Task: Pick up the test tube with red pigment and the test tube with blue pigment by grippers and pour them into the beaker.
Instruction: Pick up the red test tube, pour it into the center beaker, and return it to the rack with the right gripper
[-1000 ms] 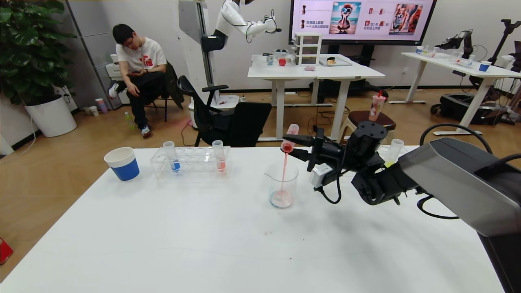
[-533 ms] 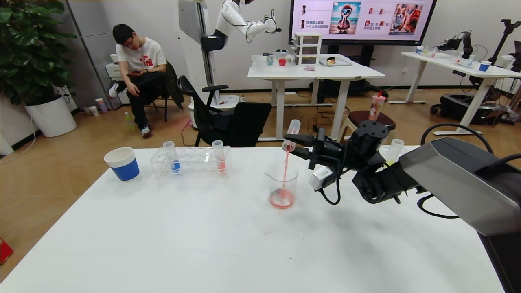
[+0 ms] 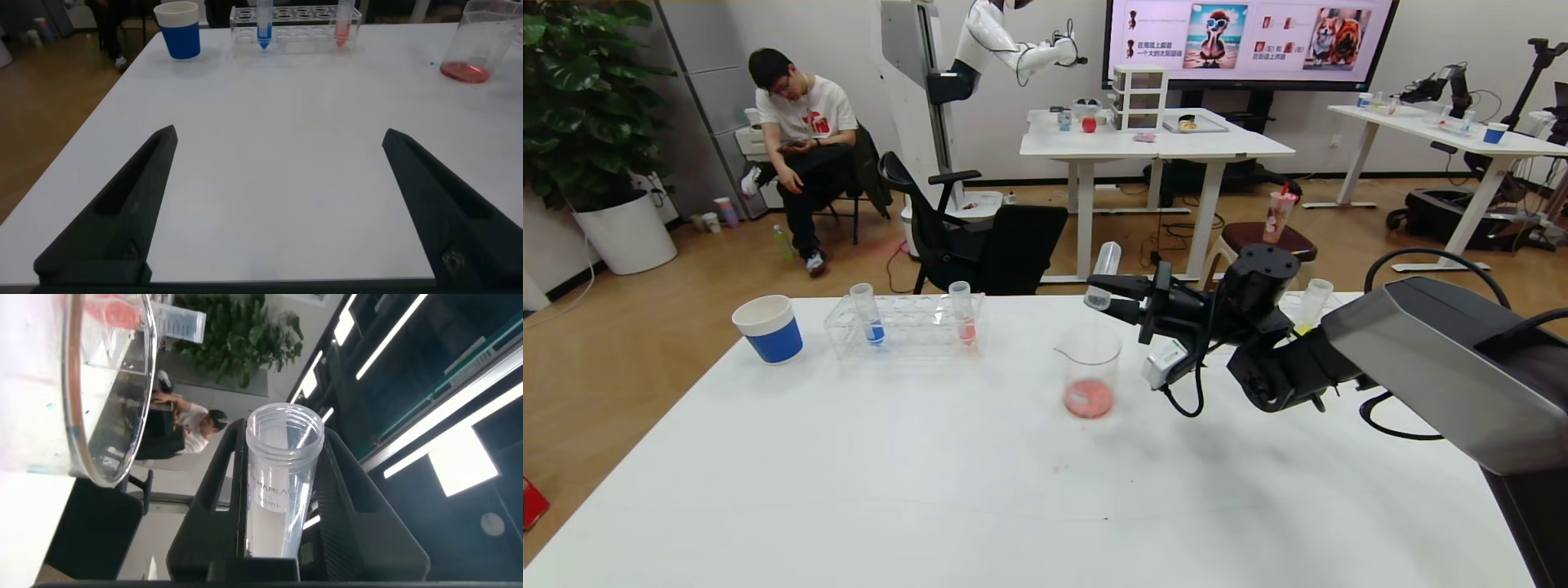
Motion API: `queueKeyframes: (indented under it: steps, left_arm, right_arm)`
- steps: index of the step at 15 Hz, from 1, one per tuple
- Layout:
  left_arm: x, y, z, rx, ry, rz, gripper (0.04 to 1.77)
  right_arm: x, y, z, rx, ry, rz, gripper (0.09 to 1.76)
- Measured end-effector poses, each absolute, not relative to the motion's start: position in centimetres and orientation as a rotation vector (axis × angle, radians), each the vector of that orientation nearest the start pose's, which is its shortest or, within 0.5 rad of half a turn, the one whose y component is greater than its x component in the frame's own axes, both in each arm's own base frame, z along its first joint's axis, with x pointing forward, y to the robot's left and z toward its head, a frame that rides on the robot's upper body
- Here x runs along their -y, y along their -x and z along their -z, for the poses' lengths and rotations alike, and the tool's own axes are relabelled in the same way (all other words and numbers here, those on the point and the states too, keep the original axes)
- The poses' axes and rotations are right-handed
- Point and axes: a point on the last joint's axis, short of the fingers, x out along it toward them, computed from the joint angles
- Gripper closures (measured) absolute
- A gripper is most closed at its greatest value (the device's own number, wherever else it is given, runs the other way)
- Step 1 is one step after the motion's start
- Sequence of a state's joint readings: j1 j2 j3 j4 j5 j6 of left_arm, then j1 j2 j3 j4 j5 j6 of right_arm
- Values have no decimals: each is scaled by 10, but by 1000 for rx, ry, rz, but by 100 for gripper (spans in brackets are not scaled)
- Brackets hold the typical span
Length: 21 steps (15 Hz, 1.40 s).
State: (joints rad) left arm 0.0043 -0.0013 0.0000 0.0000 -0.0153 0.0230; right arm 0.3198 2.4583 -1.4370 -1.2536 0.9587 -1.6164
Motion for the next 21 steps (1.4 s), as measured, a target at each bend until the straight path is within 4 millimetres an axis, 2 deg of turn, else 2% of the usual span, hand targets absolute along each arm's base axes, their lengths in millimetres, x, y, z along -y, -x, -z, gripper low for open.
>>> queueKeyframes:
  steps: [3, 6, 9, 11, 14, 16, 21]
  left_arm:
    - [0, 23, -75, 1, -23, 11, 6]
    - [0, 23, -75, 1, -23, 11, 6]
    - [0, 23, -75, 1, -23, 11, 6]
    - [0, 23, -75, 1, -23, 11, 6]
    - [0, 23, -75, 1, -23, 11, 6]
    - [0, 23, -75, 1, -23, 11, 6]
    - [0, 23, -75, 1, -23, 11, 6]
  right_arm:
    - [-167, -446, -116, 1093, 1292, -828, 133]
    - [-163, -439, -148, 921, 1042, -824, 133]
    - [-157, -427, -178, 720, 732, -680, 133]
    - [-153, -414, -192, 574, 447, -559, 133]
    - [-145, -396, -208, 356, 106, -457, 133]
    - [-123, -389, -218, 251, -12, -402, 133]
    - [-65, -377, -222, 188, -28, -270, 133]
